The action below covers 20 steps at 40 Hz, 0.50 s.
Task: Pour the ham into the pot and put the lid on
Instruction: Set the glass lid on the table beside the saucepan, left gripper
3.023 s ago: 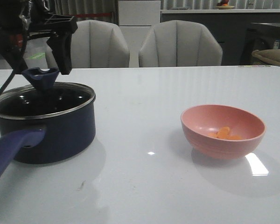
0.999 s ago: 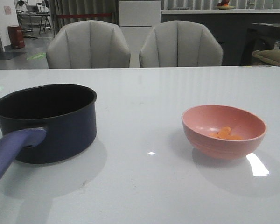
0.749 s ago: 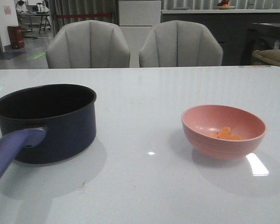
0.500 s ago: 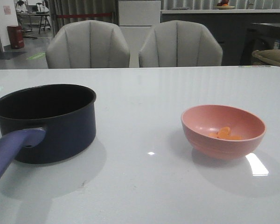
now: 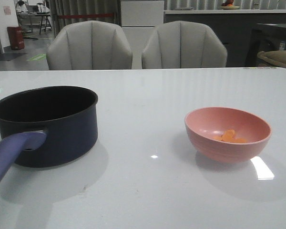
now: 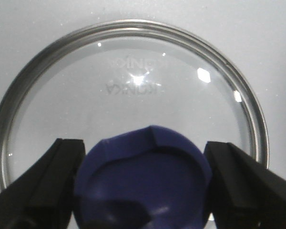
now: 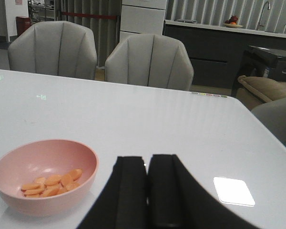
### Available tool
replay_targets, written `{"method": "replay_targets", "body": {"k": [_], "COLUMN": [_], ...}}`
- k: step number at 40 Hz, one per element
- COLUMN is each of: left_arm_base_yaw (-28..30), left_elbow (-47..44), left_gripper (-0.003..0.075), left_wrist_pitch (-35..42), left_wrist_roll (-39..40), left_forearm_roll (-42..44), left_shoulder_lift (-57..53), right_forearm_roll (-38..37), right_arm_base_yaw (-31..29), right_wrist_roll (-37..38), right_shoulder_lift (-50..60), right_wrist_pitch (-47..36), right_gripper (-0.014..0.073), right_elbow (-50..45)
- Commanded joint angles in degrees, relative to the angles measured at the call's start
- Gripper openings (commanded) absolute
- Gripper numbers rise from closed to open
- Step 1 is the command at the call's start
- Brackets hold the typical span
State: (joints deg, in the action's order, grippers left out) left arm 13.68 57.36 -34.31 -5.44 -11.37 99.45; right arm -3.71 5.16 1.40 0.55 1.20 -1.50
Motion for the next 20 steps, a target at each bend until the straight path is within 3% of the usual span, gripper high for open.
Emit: {"method": "replay_targets", "body": {"k": [1,4,20], "left_arm_base_yaw": [-0.2,-0.2,-6.2], "left_elbow": [1.9,2.7,8.1], "left_gripper": [0.0569,0.0618,0.0617], "left_wrist_pitch": [0.9,0.0,-6.8], "left_wrist_roll": [-0.1,-0.1,-0.1], "left_forearm_roll": [-0.7,-0.7,3.9], "left_shoulder_lift": [-1.8,-1.8,-5.7], "right_forearm_roll": [-0.7,-0.7,-0.7], "right_arm_base_yaw": [-0.3,-0.3,-0.3], "right_wrist_roll": [0.0,0.0,0.0], "right_shoulder_lift": [1.2,1.2,1.2], "right_wrist_pitch": [-4.4,-4.4,-4.4], "right_gripper": [0.0139,0.0139,0.0139], "right_elbow": [0.2,0.2,0.2]}}
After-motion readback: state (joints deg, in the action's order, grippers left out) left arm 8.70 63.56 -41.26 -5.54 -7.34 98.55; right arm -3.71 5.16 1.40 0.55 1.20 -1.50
